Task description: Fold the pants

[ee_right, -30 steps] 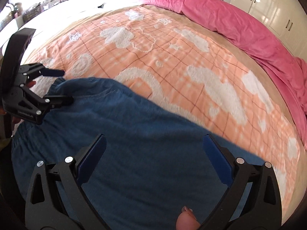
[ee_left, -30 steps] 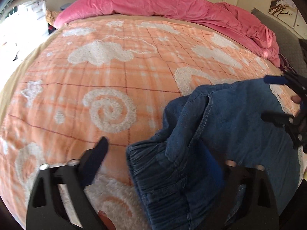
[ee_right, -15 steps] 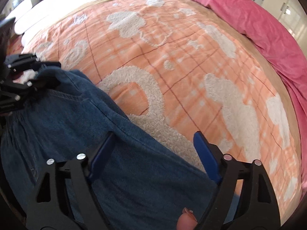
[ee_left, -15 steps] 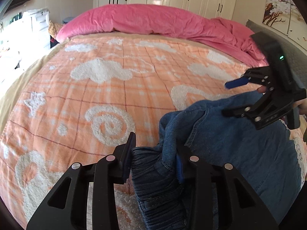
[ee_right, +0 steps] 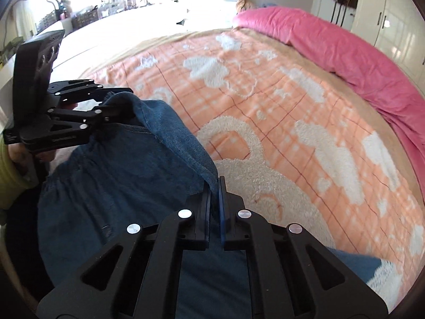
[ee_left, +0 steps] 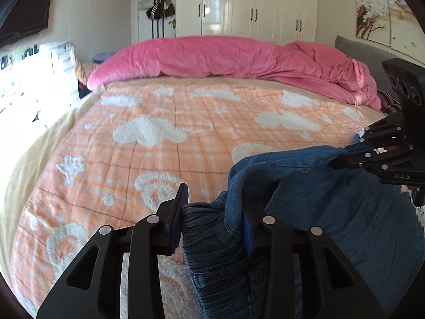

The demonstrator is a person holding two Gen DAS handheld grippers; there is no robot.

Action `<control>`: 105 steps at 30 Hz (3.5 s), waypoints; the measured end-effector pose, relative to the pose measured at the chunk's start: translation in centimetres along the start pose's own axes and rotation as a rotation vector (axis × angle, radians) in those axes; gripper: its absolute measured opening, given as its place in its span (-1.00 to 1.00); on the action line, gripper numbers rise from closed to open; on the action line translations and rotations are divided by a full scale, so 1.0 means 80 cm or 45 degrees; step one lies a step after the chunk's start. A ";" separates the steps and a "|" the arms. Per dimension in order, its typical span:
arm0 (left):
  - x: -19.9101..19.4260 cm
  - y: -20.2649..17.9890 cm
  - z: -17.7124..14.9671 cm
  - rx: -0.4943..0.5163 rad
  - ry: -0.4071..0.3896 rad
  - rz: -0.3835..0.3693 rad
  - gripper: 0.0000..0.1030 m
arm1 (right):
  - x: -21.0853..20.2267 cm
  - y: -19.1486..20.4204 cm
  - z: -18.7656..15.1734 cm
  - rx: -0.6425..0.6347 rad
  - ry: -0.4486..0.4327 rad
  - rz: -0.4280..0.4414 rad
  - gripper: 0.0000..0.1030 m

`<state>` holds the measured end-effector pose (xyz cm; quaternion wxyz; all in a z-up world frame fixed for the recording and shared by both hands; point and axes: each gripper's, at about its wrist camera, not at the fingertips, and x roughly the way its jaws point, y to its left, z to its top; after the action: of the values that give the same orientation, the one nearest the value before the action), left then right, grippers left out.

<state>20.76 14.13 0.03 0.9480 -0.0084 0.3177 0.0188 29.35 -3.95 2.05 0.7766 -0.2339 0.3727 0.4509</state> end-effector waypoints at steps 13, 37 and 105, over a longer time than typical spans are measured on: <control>-0.121 -0.021 -0.056 0.076 -0.050 -0.070 -0.29 | -0.111 0.116 -0.085 0.088 -0.124 0.021 -0.98; -0.188 -0.001 -0.174 0.059 0.200 -0.049 0.02 | -0.093 0.241 -0.192 0.105 -0.024 0.100 -0.91; -0.123 -0.259 -0.120 0.224 0.318 -0.625 -0.02 | -0.149 0.000 -0.175 0.688 -0.035 -0.340 0.11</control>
<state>8.01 -7.14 -1.63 0.8748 -0.0049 0.4208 -0.2400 20.46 -19.99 2.91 0.8681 -0.0597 0.4346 0.2323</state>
